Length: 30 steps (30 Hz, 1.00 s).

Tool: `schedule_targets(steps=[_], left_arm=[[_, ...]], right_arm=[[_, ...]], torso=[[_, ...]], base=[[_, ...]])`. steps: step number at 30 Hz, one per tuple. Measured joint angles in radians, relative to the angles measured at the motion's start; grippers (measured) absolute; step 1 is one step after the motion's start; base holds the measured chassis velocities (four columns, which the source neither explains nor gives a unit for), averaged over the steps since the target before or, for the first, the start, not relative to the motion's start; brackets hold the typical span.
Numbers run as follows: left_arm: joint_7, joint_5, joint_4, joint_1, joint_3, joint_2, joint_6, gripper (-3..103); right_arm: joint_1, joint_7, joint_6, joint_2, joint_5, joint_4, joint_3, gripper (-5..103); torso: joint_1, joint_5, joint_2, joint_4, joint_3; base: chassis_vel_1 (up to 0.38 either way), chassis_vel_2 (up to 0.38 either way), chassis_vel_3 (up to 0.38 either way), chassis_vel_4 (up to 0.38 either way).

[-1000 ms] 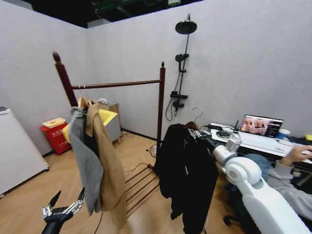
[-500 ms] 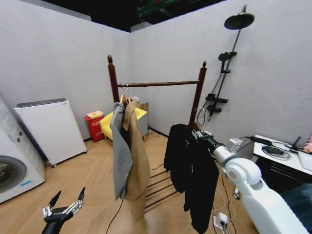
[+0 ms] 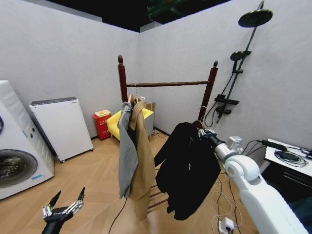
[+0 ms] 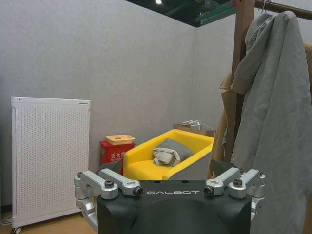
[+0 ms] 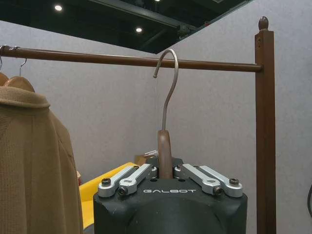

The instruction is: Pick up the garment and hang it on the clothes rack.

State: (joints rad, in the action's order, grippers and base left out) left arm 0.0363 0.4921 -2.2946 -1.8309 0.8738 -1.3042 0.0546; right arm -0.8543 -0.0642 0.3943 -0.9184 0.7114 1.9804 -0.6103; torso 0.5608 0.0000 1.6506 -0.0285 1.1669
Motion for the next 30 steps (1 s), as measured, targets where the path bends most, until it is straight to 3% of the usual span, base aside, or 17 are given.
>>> schedule_targets(steps=[18, 24, 26, 27, 30], left_arm=[[0.000, 0.000, 0.000, 0.000, 0.000, 0.000, 0.000, 100], [0.000, 0.000, 0.000, 0.000, 0.000, 0.000, 0.000, 100], [0.000, 0.000, 0.000, 0.000, 0.000, 0.000, 0.000, 100], [0.000, 0.000, 0.000, 0.000, 0.000, 0.000, 0.000, 100], [0.000, 0.000, 0.000, 0.000, 0.000, 0.000, 0.000, 100]], right_arm=[[0.062, 0.008, 0.003, 0.009, 0.020, -0.025, 0.032, 9], [0.294, 0.007, 0.003, 0.058, 0.095, -0.185, 0.116, 9], [0.471, 0.002, 0.006, 0.068, 0.134, -0.295, 0.237, 9], [0.471, 0.002, 0.006, 0.068, 0.134, -0.295, 0.237, 9], [0.685, -0.032, 0.020, 0.038, 0.182, -0.400, 0.408, 9]], torso=[[0.001, 0.0002, -0.001, 0.0002, 0.001], [-0.001, -0.0003, 0.000, 0.0000, 0.000], [-0.001, 0.0009, 0.000, 0.0004, 0.000], [-0.001, 0.0009, 0.000, 0.0004, 0.000], [0.000, -0.0012, 0.000, 0.0006, 0.000]], base=[[-0.124, 0.118, 0.120, -0.118], [0.029, -0.011, -0.022, 0.011], [0.026, -0.016, -0.012, 0.029], [0.000, 0.000, 0.000, 0.000], [-0.017, 0.005, 0.008, -0.007]])
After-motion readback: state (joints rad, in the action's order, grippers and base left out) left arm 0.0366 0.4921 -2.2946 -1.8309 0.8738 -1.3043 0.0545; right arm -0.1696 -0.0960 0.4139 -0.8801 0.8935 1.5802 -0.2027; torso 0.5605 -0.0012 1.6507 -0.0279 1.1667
